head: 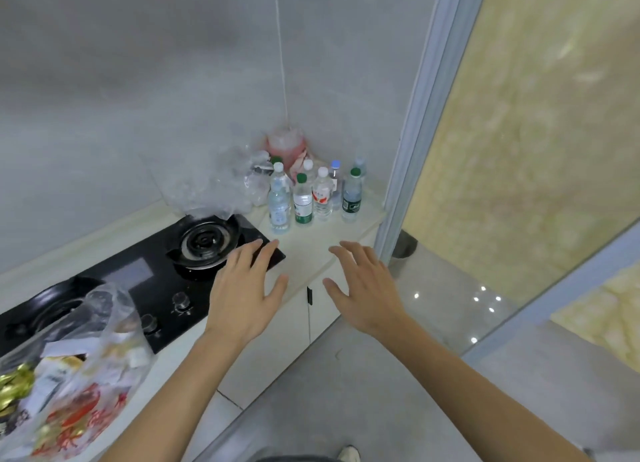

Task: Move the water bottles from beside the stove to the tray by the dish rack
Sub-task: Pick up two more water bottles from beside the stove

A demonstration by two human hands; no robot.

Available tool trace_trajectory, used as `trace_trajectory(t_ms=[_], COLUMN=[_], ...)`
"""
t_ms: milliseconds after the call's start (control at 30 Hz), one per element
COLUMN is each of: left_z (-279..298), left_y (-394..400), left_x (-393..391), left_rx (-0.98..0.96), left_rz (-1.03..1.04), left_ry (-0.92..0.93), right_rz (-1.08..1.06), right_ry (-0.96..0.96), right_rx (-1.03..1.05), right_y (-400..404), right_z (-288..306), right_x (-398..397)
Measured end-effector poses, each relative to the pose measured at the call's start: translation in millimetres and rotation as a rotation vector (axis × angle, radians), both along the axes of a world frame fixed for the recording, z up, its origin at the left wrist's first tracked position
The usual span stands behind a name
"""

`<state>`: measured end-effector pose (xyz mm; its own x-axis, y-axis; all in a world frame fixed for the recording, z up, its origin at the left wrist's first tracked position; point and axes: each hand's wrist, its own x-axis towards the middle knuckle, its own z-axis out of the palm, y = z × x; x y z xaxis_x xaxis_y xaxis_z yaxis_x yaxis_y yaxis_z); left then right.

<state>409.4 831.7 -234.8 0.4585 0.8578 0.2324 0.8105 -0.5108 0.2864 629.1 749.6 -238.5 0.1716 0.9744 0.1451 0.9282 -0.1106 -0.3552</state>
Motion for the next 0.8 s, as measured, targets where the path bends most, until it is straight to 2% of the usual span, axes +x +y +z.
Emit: trace_trajectory(t_ms=[567, 700, 800], left_z=[-55.0, -63.0, -69.1], left_y=[267.5, 315.6, 344.1], left_x=[155.1, 181.7, 201.6], left_rx=[-0.153, -0.205, -0.303], left_rz=[-0.025, -0.037, -0.004], left_ry=[-0.056, -0.028, 0.072], right_rz=[-0.023, 0.012, 0.061], right_ry=[-0.069, -0.018, 0.005], right_rx=[-0.134, -0.144, -0.187], right_y=[266.4, 325.8, 367.9], right_z=[-37.7, -36.2, -39.6], right_x=[149.3, 165.1, 167.0])
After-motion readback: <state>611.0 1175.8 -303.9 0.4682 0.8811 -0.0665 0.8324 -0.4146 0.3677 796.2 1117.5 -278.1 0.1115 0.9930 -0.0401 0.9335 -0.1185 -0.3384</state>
